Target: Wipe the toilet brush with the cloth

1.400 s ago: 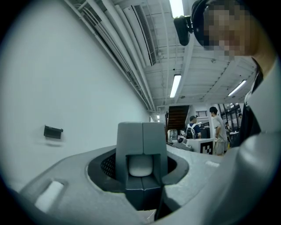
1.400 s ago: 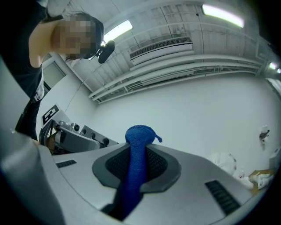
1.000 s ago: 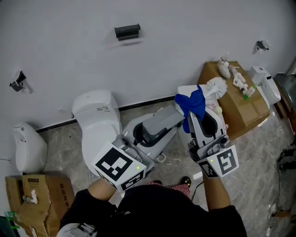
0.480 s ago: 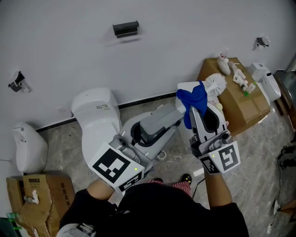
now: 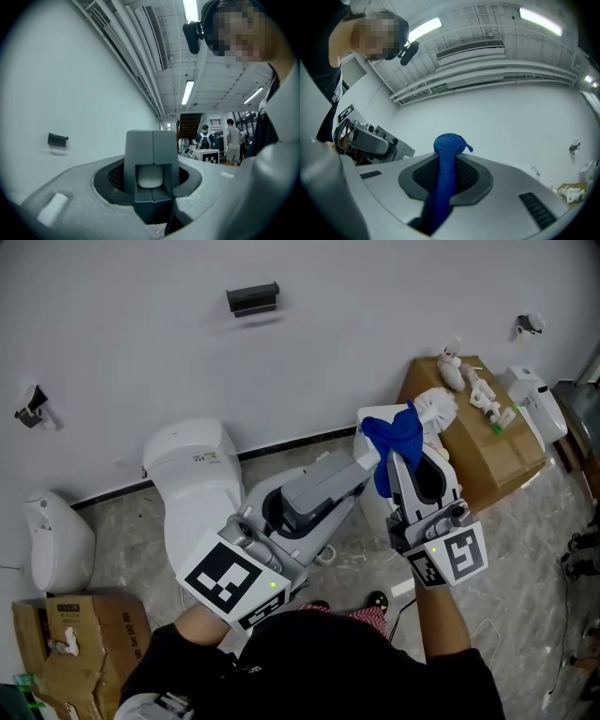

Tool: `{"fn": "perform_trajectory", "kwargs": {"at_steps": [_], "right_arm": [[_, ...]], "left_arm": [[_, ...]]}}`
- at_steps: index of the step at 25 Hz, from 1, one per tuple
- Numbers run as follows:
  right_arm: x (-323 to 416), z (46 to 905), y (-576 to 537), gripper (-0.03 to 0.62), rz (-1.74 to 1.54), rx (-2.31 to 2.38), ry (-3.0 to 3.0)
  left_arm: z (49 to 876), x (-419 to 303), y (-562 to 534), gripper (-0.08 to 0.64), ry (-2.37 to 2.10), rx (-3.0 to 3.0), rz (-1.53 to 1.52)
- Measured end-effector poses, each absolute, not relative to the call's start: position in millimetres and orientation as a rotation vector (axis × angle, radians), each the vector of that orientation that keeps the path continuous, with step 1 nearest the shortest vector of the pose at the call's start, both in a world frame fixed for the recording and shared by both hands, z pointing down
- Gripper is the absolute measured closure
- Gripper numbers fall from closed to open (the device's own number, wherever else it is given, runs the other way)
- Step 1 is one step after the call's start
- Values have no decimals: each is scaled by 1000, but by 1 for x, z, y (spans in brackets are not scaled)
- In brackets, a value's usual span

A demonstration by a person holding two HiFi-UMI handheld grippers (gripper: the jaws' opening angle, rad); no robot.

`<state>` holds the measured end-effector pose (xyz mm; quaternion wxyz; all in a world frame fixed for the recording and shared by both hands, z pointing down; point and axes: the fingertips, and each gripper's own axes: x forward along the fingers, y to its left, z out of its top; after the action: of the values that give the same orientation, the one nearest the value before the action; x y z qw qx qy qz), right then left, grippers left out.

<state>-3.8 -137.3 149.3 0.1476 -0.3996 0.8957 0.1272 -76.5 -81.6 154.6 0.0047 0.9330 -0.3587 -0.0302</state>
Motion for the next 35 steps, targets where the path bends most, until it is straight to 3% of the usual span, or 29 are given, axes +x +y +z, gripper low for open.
{"fn": "perform_trajectory", "kwargs": {"at_steps": [35], "right_arm": [[20,152,-148,528,392,-1301,2520]], "left_arm": [[152,-75,-77,393,-1047,2956,-100]]}}
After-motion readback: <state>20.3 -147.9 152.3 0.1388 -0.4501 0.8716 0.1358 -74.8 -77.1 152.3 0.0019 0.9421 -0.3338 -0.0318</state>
